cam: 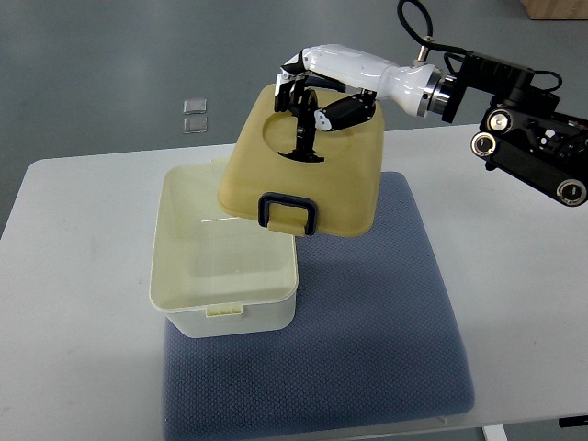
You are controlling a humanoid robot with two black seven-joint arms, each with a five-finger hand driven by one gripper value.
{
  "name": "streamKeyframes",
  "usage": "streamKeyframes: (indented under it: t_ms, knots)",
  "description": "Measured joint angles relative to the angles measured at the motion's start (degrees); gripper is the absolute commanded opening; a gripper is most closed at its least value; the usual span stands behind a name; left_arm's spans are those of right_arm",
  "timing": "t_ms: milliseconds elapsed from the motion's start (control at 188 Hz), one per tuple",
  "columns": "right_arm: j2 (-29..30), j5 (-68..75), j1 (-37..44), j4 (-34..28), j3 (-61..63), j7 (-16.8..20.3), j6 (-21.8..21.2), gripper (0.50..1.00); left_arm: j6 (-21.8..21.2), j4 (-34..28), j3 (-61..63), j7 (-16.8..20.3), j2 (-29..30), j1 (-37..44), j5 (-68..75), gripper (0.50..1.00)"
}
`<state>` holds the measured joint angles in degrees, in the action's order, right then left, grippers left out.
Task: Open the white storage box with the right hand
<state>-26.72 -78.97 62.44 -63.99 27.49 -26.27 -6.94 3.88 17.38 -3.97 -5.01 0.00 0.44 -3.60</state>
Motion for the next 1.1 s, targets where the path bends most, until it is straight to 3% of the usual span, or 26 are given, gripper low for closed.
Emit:
streamKeyframes:
  t_ms: [202,441,654,926,1101]
  knots:
    - [-5.0,0.2,-2.3,4.5,-1.1,-4.5,-1.5,0.5,0.0,1.0,0.1,0.0,0.0,0.0,0.0,1.0]
    - [-5.6,-1.3,-6.6,9.4,-1.5,-6.5,-0.5,0.5,0.0,1.1,0.1,-0.1,0.0,-0.1,0.0,1.0]
    - [-4.6,-3.6,-9.1,13.8,-4.8,-8.6,2.6,0.5,0.0,1.1,0.0,-0.2,0.0,-0.1,0.0,1.0]
    - [-3.1,-3.7,-9.4,14.1,-15.6,-8.7,11.0,0.5,0.0,1.1,0.1,-0.3,0.0,-0.1,0.0,1.0]
    - [-1.1,-3.7,-11.1,14.1,-16.8,-8.7,13.2,0.5,0.0,1.0,0.1,-0.3,0.0,-0.1,0.0,1.0]
